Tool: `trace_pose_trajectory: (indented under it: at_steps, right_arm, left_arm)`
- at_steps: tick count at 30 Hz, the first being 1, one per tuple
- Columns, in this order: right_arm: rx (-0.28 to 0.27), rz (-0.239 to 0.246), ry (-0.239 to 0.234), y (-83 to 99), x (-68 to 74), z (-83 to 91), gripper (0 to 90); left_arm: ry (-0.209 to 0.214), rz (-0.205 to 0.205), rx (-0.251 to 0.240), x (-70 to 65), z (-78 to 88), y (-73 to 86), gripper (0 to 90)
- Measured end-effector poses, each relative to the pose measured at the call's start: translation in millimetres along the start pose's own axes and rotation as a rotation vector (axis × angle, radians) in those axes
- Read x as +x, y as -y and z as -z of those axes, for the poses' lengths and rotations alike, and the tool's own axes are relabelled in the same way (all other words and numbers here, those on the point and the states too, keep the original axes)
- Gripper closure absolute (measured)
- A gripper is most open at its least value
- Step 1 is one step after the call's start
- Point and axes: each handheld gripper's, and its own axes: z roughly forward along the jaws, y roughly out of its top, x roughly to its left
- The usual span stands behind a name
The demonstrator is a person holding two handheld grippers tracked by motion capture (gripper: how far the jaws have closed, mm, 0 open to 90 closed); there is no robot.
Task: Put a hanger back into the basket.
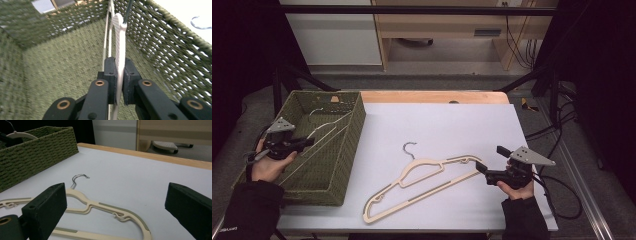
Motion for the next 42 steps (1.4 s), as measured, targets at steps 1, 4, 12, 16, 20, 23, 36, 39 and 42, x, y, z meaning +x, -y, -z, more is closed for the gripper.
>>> trace_pose_trajectory:
  at_steps: [1,4,12,16,20,23,36,39,42]
  right_arm:
    - [-0.001,0.002,-0.003,0.0,0.1,-0.1,4.3]
    - [0.000,0.001,-0.003,-0.1,1.1,-1.1,4.5]
    - [0.001,0.010,-0.013,-1.2,4.2,-2.1,4.9]
    - [0.004,0.016,-0.021,-2.3,7.5,-3.6,5.0]
    - [0.005,0.025,-0.023,-2.8,9.6,-5.2,5.1]
    - [0.007,0.030,-0.032,-3.3,11.1,-5.6,5.2]
    - [0.004,0.029,-0.052,-13.4,26.1,-16.9,5.1]
    - [0.013,0.024,-0.053,-15.4,28.6,-21.0,5.2]
    - [0.012,0.021,-0.049,-16.8,30.1,-24.2,5.2]
  left_arm:
    - [0.005,0.008,0.008,-1.3,-0.4,0.1,82.2]
    - [-0.004,0.009,0.023,-8.3,-1.4,0.1,80.7]
    - [-0.012,0.012,0.121,-19.3,-10.9,5.3,72.7]
    - [-0.004,0.025,0.097,-23.1,-11.1,7.0,70.6]
    - [0.000,0.024,0.065,-26.2,-5.1,6.1,66.4]
    - [0.013,0.034,0.035,-29.5,0.2,6.1,60.2]
    - [0.046,0.085,-0.268,-55.1,43.5,-2.5,26.5]
    - [0.072,0.088,-0.321,-68.2,48.2,-3.1,21.0]
    - [0.090,0.073,-0.359,-84.6,51.1,-5.1,16.9]
